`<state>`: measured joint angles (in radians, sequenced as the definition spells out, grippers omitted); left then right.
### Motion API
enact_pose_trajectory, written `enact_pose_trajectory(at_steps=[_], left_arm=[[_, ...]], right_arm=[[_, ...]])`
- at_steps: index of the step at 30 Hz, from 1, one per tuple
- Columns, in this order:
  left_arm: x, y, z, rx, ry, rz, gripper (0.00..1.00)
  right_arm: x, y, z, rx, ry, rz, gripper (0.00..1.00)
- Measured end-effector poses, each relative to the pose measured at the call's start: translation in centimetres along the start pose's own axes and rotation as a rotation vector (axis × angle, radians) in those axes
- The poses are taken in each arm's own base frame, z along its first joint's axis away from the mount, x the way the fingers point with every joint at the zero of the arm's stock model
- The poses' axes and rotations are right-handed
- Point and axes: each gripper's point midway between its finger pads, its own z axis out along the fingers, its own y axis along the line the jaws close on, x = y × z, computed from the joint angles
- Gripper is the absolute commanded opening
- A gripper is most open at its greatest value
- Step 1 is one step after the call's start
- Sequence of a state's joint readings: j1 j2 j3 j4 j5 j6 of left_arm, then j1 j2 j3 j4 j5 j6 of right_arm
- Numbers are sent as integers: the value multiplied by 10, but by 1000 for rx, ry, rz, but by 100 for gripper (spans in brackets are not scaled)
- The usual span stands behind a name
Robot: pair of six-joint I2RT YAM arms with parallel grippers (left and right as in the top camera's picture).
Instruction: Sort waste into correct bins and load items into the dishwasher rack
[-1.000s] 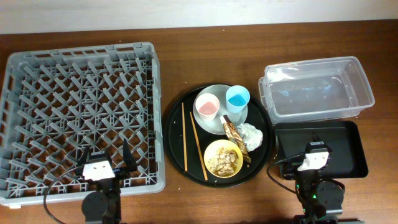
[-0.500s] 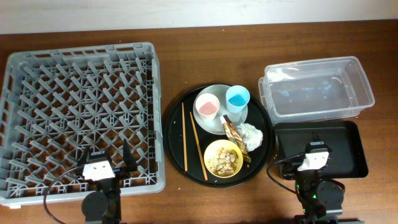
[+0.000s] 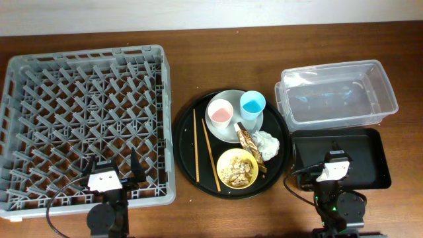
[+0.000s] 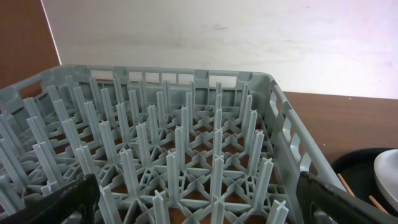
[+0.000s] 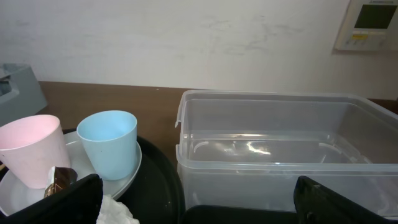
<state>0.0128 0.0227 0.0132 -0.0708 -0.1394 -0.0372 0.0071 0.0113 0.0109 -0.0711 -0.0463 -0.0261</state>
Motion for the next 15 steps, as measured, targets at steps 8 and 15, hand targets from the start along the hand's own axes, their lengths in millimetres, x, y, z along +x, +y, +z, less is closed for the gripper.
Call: enact_pose_trajectory(at_steps=[8, 15], left_arm=[[-2, 0, 0, 0, -8, -1, 99], [0, 0, 0, 0, -2, 0, 99]], right_arm=[[0, 0, 0, 0, 0, 0, 99], [0, 0, 0, 0, 0, 0, 99]])
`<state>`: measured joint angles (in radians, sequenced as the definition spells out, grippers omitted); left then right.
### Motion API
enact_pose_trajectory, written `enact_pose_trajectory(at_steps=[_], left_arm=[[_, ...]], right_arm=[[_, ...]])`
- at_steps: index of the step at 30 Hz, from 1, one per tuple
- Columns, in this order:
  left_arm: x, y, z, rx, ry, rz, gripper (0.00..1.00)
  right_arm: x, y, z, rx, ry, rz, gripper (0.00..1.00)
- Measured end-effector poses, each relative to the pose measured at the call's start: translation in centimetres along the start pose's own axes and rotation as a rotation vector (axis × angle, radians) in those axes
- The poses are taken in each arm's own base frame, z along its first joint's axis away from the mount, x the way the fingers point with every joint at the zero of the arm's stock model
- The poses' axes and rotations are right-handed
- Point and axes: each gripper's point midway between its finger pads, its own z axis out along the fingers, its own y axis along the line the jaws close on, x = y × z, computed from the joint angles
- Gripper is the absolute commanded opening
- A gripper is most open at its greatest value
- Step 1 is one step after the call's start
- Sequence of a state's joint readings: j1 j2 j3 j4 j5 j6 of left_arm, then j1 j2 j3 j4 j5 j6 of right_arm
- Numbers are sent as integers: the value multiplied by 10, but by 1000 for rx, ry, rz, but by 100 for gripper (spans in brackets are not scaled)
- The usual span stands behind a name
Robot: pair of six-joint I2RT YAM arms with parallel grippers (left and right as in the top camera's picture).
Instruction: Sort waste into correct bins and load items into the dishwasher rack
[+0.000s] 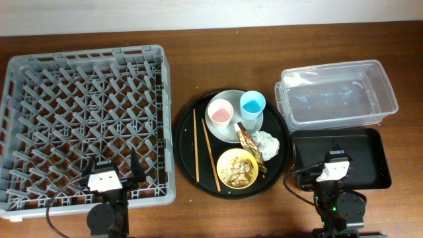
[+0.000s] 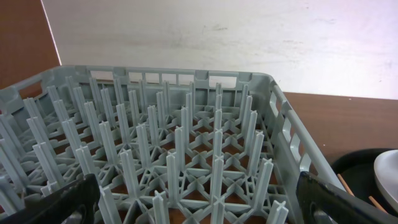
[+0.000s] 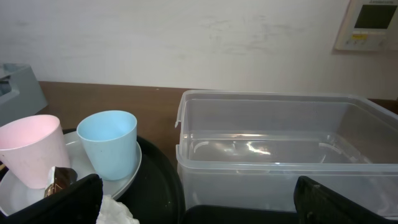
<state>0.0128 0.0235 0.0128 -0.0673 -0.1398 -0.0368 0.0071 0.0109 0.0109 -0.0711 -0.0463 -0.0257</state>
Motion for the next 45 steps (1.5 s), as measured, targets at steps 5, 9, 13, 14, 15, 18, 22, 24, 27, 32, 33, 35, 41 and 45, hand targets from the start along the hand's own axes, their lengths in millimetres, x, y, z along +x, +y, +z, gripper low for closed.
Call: enact_pose_trajectory(at_steps=[5, 9, 13, 14, 15, 18, 22, 24, 27, 32, 33, 35, 41, 45], left_arm=[[0, 0, 0, 0, 0, 0, 99], [-5, -3, 0, 16, -21, -3, 99], [-12, -19, -2, 110, -38, -4, 99], [-9, -22, -3, 126, -9, -1, 99], [-8, -24, -6, 141, 23, 2, 99], [-35, -29, -19, 175, 58, 6, 99], [-108, -40, -43, 242, 69, 5, 99], [-132, -47, -49, 278, 136, 7, 99], [-155, -68, -46, 383, 338, -11, 99], [-193, -108, -2, 575, 472, -63, 99], [-194, -114, 3, 602, 491, -73, 99], [-187, -130, 13, 698, 551, -112, 94], [-118, -157, 11, 728, 915, -192, 51], [-81, -169, 13, 628, 1043, -107, 39]], right_arm=[[0, 0, 0, 0, 0, 0, 99], [0, 0, 0, 0, 0, 0, 99], [0, 0, 0, 0, 0, 0, 99], [0, 0, 0, 0, 0, 0, 99], [0, 0, 0, 0, 0, 0, 99], [0, 0, 0, 0, 0, 0, 99], [0, 0, 0, 0, 0, 0, 99], [0, 0, 0, 0, 1, 0, 99], [0, 0, 0, 0, 0, 0, 99], [0, 0, 0, 0, 0, 0, 99], [0, 0, 0, 0, 1, 0, 99], [0, 0, 0, 0, 1, 0, 99], [0, 0, 0, 0, 0, -1, 99], [0, 0, 0, 0, 0, 0, 99]])
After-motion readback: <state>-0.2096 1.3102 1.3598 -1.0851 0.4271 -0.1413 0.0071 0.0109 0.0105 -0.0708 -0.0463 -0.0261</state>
